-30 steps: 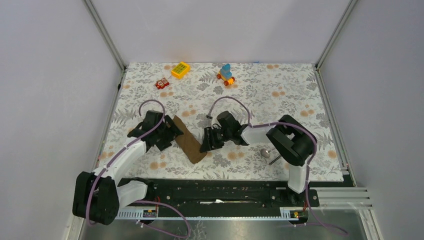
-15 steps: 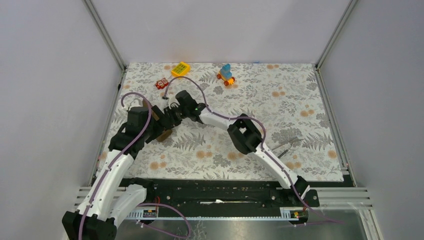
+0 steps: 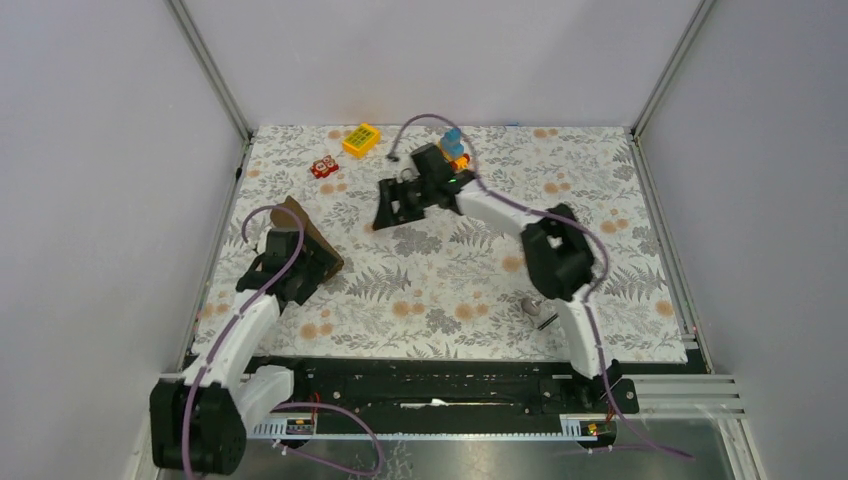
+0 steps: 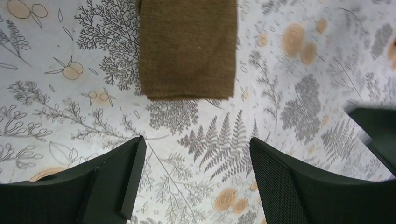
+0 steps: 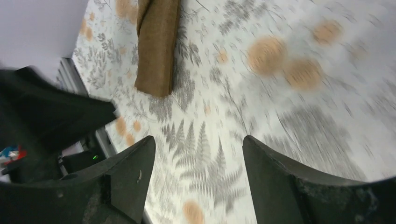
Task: Fold the napkin into a case and place the utensils inside
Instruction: Move the smaller rectangle-folded napkin to the corner of the board, then pick up the fork from the corner of the board.
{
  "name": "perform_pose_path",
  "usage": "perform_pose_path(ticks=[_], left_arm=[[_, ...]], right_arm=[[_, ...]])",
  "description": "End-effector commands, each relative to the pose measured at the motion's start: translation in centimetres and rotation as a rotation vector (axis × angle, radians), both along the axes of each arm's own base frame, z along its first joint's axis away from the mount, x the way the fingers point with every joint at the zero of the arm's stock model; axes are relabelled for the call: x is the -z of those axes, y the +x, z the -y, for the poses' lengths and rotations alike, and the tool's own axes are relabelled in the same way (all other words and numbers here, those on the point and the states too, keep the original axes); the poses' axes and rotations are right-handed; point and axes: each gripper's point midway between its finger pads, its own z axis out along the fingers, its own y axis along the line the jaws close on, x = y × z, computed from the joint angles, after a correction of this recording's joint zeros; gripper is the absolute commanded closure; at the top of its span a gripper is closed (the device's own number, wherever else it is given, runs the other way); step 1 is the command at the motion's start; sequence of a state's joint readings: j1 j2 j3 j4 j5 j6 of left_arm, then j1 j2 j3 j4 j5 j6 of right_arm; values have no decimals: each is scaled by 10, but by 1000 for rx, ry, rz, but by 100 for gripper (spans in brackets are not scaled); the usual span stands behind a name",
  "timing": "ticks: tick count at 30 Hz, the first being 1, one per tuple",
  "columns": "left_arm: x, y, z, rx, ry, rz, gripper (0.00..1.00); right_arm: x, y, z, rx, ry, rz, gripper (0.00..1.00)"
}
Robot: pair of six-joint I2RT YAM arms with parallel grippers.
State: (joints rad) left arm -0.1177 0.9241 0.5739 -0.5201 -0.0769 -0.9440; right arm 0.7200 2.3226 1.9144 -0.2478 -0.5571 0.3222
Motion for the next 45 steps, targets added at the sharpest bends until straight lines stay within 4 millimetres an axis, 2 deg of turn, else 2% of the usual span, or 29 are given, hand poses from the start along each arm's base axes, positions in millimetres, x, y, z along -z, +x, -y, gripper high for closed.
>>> perform_pose_path(ticks=[1,2,4,5,13,16,19,23,27,29,32,36,38,39,41,43,45], left_arm=[[9,35,-1,-47,-78,30,11],[18,35,-3,-62,-79,-2,9],[27,40,-6,-74,-84,-13,9],[29,44,-7,-77,-85,-3,10],[32,96,-11,-88,-129,94,39],[32,128,-19,-109,-154,125,44],[36,164,-23,-111,-162,129,46],[39,200,-25,-129,-200,152,46],[37,222,-13,-109,-272,177,45],[29,226,0,-67,-307,199,38],[8,220,22,4,-303,232,27],[-39,189,66,165,-347,287,15],[-64,169,82,244,-394,313,15],[-77,156,91,322,-400,341,7],[-98,134,105,451,-394,383,4],[-112,112,118,574,-373,389,3],[-117,90,131,679,-356,372,3]], right_arm=[[-72,-6,53,138,100,23,24],[-69,-14,64,149,87,22,24],[-77,-29,78,153,101,36,24],[-69,-37,85,156,92,23,24],[-56,-73,118,189,72,12,24],[-49,-79,128,211,51,7,24],[-48,-76,133,228,58,26,24],[-40,-77,141,242,43,11,25],[-36,-81,149,254,29,1,25],[-40,-81,151,257,32,15,24],[-43,-88,161,263,-7,15,23],[-46,-88,188,321,-129,74,16],[-49,-90,207,351,-215,98,11],[-50,-93,218,365,-262,107,9],[-54,-99,240,415,-331,126,2],[-54,-107,268,505,-385,117,0],[-49,-112,299,646,-432,44,0]])
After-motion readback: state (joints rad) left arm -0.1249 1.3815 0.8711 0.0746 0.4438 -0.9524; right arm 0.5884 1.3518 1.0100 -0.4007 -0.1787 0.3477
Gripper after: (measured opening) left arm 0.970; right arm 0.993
